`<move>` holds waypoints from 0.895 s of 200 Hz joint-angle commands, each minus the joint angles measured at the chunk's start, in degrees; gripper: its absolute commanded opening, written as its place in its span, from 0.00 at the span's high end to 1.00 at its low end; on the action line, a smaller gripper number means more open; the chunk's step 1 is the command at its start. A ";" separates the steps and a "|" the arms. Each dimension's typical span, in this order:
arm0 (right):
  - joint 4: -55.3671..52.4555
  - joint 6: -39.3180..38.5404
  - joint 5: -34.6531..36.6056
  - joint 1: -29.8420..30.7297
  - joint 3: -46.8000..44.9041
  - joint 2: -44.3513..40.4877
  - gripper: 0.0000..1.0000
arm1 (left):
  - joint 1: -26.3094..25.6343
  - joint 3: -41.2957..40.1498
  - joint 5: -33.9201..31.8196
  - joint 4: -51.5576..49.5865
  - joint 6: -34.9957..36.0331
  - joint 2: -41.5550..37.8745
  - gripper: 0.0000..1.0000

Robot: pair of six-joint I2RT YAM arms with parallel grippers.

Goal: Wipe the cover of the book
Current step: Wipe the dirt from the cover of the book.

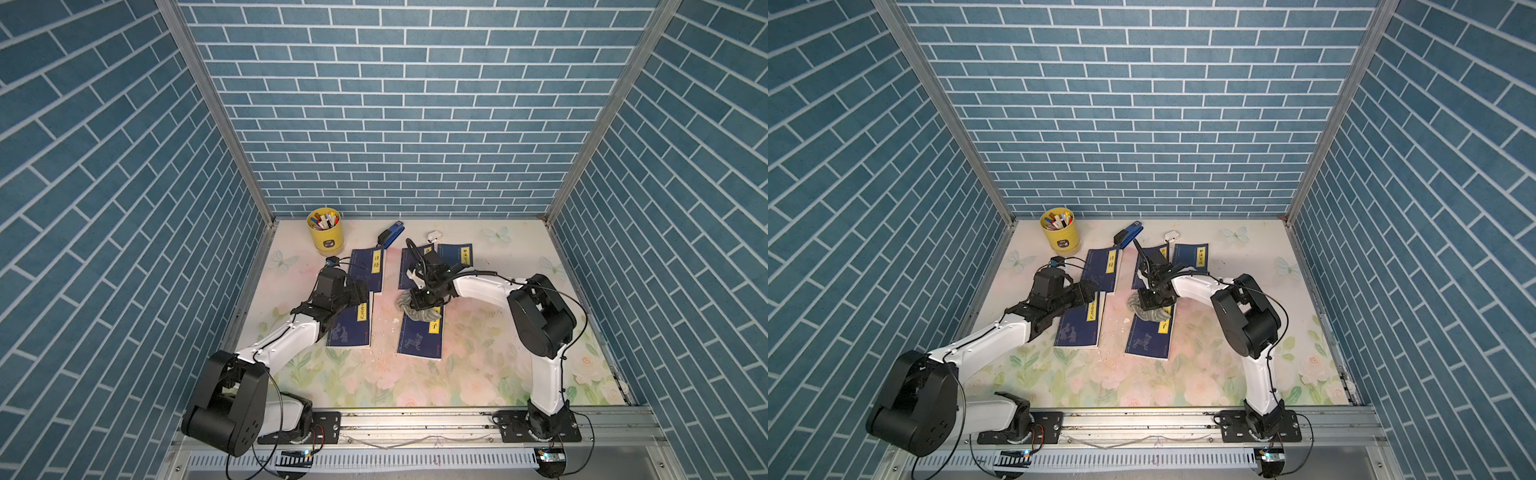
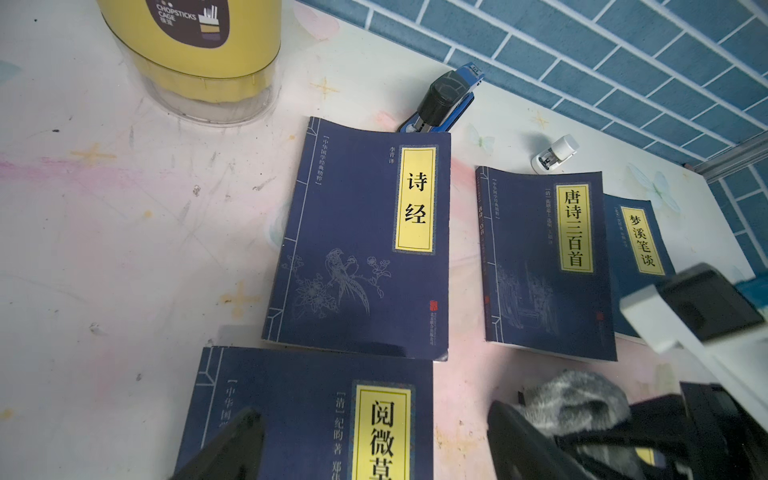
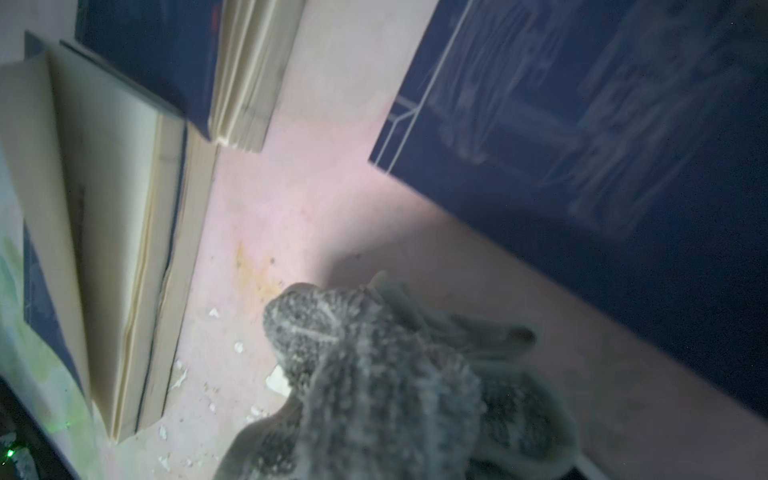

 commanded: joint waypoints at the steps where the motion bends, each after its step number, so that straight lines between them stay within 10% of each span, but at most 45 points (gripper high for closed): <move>1: -6.96 -3.93 6.17 0.38 1.00 4.11 0.91 | 0.35 -0.37 0.13 0.60 -0.01 -1.04 0.11; 110: -6.29 1.66 3.18 12.42 -21.07 -13.11 0.90 | 0.66 2.04 0.74 1.61 0.49 2.60 0.11; 179: -4.36 0.88 9.65 2.21 -17.88 -8.79 0.89 | 0.61 2.29 2.44 2.75 0.06 4.42 0.11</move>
